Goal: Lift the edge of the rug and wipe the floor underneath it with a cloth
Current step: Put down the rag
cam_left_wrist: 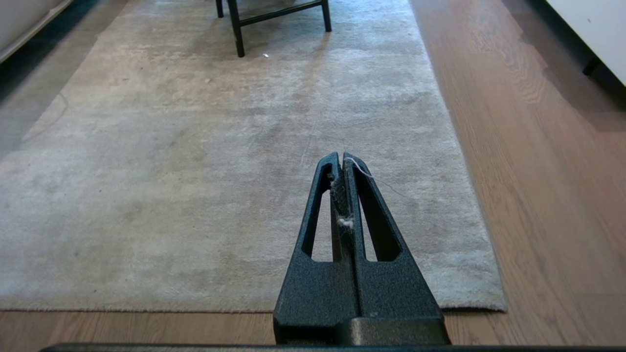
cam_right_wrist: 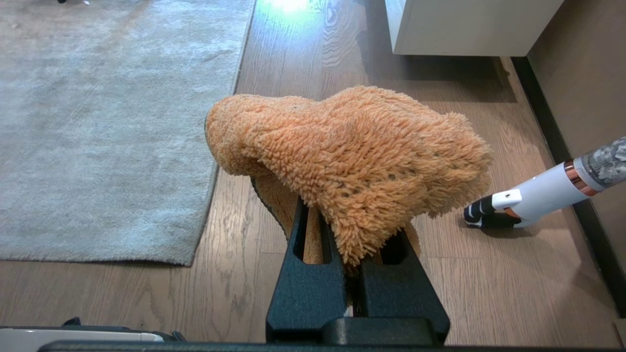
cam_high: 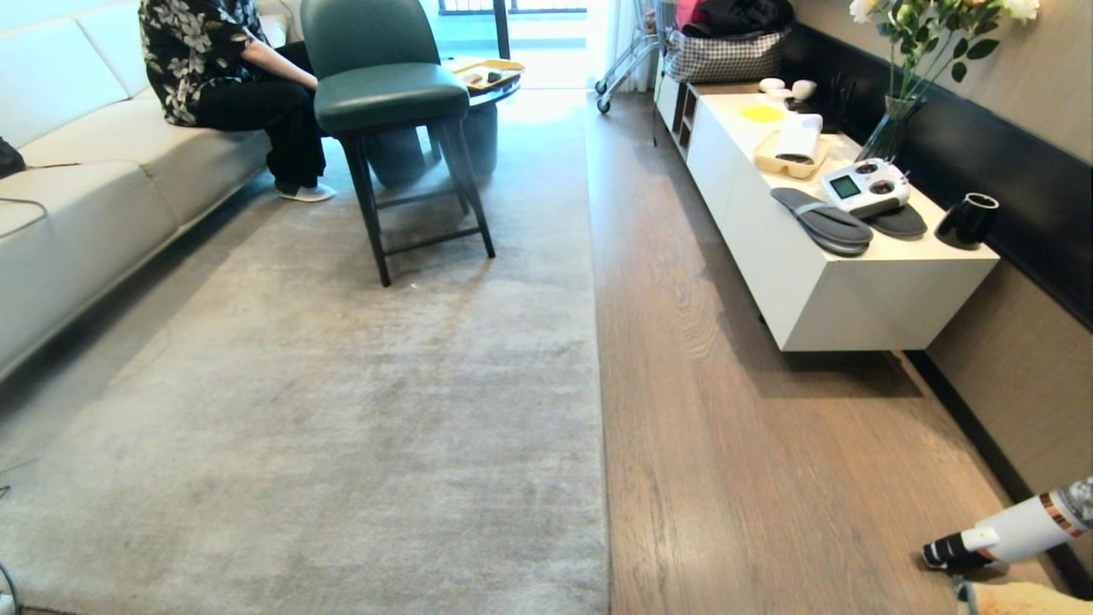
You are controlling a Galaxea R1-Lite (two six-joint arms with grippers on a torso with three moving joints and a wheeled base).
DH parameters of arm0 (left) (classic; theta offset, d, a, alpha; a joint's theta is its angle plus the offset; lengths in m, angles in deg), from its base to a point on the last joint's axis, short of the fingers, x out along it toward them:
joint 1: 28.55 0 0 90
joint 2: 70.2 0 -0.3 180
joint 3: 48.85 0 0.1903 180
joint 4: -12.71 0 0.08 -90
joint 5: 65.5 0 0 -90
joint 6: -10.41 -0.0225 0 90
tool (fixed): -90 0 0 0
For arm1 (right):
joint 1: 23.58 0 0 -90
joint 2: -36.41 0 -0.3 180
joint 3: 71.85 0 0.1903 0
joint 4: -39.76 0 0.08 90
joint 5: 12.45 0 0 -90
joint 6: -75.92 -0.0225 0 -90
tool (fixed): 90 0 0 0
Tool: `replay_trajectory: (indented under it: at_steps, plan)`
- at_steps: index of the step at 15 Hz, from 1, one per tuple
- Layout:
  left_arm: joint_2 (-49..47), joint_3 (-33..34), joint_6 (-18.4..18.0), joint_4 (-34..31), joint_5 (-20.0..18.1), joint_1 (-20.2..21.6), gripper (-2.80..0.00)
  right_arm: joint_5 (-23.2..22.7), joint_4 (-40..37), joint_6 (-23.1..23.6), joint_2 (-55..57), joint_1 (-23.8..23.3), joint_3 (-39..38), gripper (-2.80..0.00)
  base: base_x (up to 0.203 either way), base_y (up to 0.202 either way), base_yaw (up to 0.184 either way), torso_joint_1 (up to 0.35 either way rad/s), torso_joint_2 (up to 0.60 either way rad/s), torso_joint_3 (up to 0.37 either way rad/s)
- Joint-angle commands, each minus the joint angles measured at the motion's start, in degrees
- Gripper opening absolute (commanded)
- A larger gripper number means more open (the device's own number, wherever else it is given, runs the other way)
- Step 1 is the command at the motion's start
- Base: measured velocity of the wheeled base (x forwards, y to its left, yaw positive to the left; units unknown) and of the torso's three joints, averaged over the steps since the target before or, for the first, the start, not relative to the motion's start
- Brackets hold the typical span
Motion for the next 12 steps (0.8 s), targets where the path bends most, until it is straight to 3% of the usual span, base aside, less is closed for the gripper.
replay_trajectory:
  at_steps: [1,12]
  plan:
    - [0.0,0.0,0.0,0.0,0.0,0.0,-2.80,-0.1,0.0,0.0,0.1,0.0,0.0,-2.80,0.000,0.000,0.000,0.000,0.00,0.000]
    - [0.0,0.0,0.3,0.0,0.1,0.0,-2.80,0.0,0.0,-0.1,0.1,0.0,0.0,-2.80,0.000,0.000,0.000,0.000,0.00,0.000]
